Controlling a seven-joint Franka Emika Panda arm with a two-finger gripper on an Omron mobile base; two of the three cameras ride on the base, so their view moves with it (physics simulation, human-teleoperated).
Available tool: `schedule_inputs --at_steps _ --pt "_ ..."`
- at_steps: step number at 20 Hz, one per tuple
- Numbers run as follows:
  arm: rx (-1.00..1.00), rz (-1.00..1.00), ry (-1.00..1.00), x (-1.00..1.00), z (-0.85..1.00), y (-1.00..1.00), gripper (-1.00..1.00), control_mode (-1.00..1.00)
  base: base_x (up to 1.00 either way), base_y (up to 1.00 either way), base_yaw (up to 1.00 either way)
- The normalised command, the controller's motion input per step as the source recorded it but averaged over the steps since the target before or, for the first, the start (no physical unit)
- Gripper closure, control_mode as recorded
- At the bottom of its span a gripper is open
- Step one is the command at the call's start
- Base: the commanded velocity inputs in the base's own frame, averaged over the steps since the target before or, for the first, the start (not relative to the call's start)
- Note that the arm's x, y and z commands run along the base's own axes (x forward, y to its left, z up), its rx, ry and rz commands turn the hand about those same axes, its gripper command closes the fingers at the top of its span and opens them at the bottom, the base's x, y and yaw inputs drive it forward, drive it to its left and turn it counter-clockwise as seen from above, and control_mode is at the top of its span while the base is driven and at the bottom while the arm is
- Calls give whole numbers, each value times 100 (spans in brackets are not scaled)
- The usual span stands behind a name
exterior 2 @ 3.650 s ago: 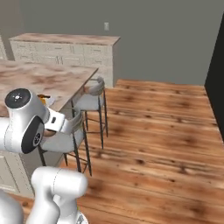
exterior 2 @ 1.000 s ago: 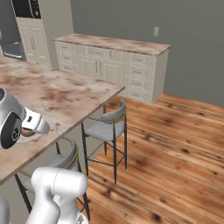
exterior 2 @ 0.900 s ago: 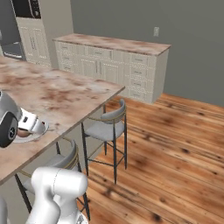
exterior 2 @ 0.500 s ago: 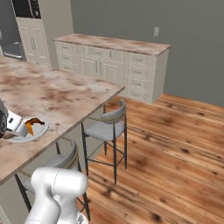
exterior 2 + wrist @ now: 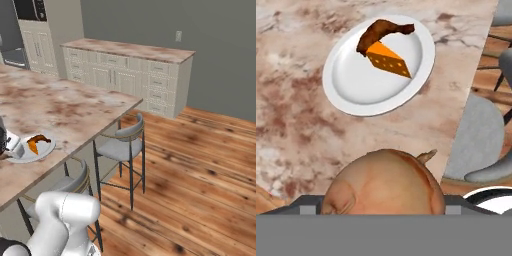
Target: Take the cheese, chicken drumstick, and onion from the fridge and place them on the plate on the dining counter to create an appetizer plate.
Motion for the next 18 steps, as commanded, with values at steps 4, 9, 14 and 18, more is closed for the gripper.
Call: schedule_inputs --at_steps 4,9,14,18 --pt "0 0 0 64 -8 16 100 -100 0 0 0" --pt "0 0 0 63 -15 28 100 -100 0 0 0" --pt "-3 0 0 33 -20 64 100 -100 0 0 0" --pt "-3 -2 0 24 -16 59 100 -100 0 0 0"
